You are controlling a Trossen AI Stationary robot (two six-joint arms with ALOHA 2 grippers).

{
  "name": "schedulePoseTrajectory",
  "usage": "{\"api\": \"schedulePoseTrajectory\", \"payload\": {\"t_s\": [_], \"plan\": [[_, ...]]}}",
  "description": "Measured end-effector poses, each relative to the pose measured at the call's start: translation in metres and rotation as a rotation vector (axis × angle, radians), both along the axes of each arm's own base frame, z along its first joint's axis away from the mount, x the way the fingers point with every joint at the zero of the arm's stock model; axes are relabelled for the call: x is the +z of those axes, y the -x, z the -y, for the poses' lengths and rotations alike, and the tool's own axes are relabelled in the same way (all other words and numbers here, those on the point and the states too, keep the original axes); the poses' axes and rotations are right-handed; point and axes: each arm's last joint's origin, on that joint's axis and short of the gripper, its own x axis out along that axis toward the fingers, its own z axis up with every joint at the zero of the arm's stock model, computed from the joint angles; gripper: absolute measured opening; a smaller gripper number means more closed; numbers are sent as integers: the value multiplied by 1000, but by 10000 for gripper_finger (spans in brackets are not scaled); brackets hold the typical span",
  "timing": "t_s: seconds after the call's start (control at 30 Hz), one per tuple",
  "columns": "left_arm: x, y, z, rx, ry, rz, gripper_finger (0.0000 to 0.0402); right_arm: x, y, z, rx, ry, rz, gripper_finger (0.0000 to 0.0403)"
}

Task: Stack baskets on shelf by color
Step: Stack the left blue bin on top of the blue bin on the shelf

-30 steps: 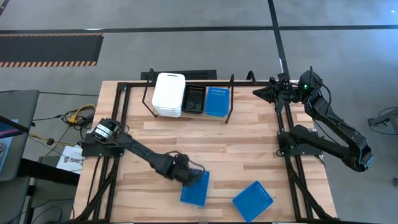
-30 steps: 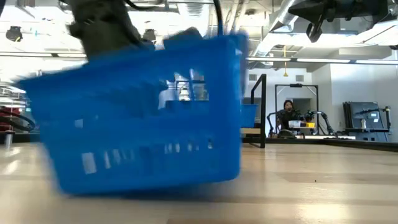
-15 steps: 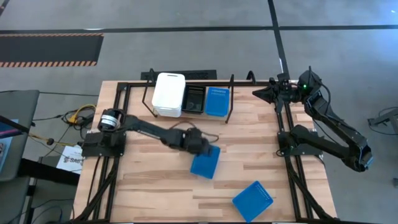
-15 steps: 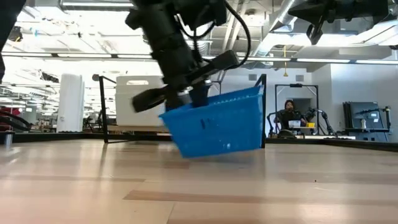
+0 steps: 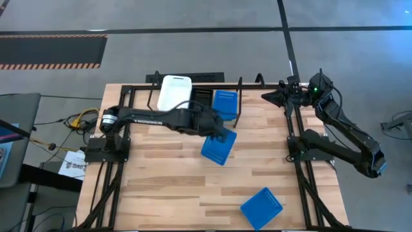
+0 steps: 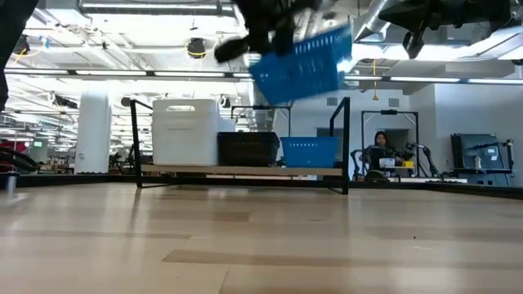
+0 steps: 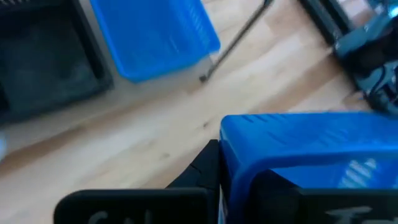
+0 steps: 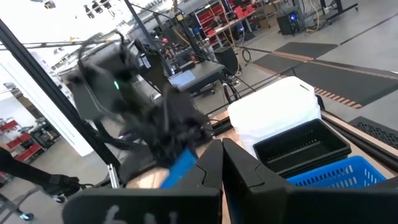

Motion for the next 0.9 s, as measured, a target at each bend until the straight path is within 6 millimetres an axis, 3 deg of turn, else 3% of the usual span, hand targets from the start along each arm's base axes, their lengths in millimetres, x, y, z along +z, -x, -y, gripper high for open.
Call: {"api": "schedulePoseTrajectory", "payload": {"t_s": [0.1, 0.23, 0.5, 0.7, 0.9], "plan": [[19, 2, 2, 0, -20, 14, 0, 0, 0, 0, 0, 0, 0, 22], [16, 5, 20, -15, 0, -7, 0, 0, 0, 0, 0, 1, 0, 21], [-32, 17, 45, 88, 122, -153, 0, 0, 0, 0, 1, 0, 0, 22], [-69, 18, 42, 141, 230, -152, 0, 0, 0, -1, 27, -7, 1, 18], [-94, 20, 33, 181, 304, -149, 0, 0, -5, -6, 76, -7, 1, 14]]}}
